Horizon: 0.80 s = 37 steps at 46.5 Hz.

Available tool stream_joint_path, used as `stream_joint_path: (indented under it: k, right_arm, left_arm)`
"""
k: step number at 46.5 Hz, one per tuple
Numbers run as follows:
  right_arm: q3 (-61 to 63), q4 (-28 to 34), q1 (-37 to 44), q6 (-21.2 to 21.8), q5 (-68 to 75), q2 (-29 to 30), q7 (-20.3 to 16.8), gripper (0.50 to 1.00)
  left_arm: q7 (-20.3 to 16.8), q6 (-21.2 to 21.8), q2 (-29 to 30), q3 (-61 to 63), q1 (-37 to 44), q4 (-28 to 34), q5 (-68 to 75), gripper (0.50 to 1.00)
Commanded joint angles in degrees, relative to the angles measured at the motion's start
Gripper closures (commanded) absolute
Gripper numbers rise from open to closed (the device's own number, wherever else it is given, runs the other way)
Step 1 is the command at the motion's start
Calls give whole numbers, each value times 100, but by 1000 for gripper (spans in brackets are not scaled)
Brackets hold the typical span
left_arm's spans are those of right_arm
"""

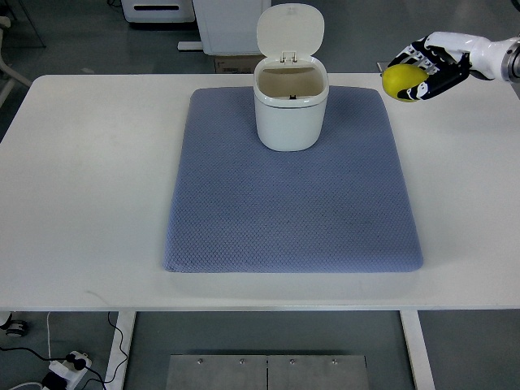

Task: Put lemon in trash with right hand
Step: 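Lift the lemon with the right hand away from the mat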

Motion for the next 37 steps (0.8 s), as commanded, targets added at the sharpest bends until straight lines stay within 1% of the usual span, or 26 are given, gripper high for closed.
stream_joint_path:
  k: [1,10,24,34,37]
  right_arm:
    - [106,-7,37,0,307,-9,-19,1000]
    - [431,2,46,-140,835,35,-106,1000]
    - [818,37,-16,-667,1625,176,-159,1000]
    - [1161,37,-288,-940,1898,457,-159,1000]
    - [1406,28,-472,-1089,1898,536,-159,1000]
  left_arm:
    - [-1,0,0,0,0,0,0,500]
    - [-1,0,0,0,0,0,0,500]
    - [-1,0,0,0,0,0,0,500]
    - [-1,0,0,0,-9,0,0,500]
    - [-1,0,0,0,0,0,0,500]
